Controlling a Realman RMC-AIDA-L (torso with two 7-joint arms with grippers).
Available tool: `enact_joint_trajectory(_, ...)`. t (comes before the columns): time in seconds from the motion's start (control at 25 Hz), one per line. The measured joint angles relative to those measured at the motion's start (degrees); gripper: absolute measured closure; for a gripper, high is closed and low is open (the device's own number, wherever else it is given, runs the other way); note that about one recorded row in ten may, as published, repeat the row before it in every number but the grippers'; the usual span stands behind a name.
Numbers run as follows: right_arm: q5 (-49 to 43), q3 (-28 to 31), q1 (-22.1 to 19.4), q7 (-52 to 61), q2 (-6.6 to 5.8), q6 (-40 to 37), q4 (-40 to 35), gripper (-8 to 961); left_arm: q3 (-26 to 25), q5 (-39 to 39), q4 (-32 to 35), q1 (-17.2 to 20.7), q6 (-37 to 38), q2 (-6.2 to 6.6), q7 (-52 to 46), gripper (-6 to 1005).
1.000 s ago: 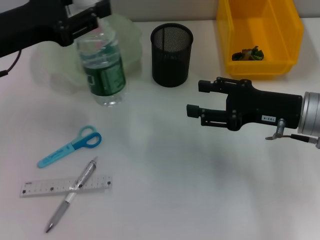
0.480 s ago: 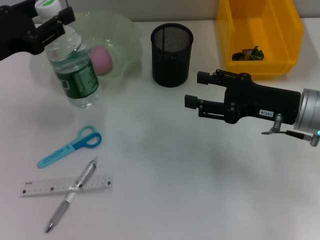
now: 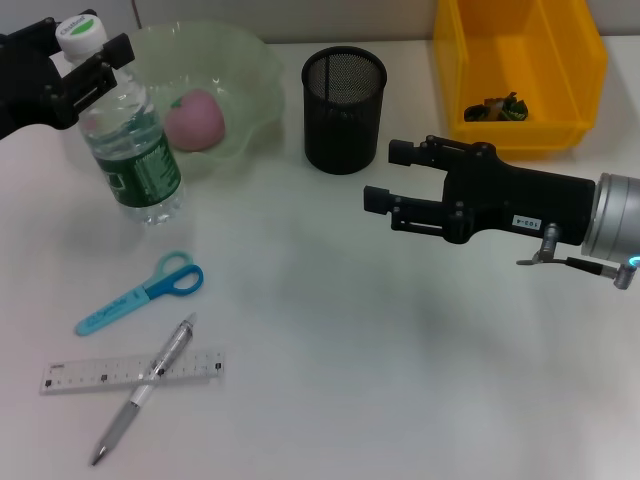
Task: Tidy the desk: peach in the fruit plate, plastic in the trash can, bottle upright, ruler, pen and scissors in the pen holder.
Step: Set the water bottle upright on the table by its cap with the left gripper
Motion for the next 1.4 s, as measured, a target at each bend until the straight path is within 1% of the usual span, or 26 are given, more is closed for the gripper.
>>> enact_joint_trajectory(0.04,0.00,-0.03,0.09,0.00,0.01,0.00,0.09,211,0.00,0.00,0.00,0.00,0.00,0.00,0.00,550)
enact_joint_trajectory(0.12,0.03,-0.05,0.46,0.00,0.08,-0.12,0.58,211,-1.91,-0.04,-2.68,-0.34,-0.61,0.03,4.77,550)
enact_joint_trajectory(0.2,0.08,-0.03,0.52,0.00,0.10,-0.17,0.77,211,-2.24,-0.04,-3.24,-0.41,-1.48,0.01,5.33,550)
enact_joint_trajectory(0.56,0.85,-0.17,0.78,0.00,0.05,-0.20,1.56,211,-1.85,0.33,-4.15,-0.19,-5.54,0.00,5.51,550)
enact_joint_trajectory(1.4,3.87,-0.45,1.28,0.00,0.04,-0.24,1.73,211,-2.20,-0.88,-5.59,-0.03,-5.30,-0.12,5.70,550)
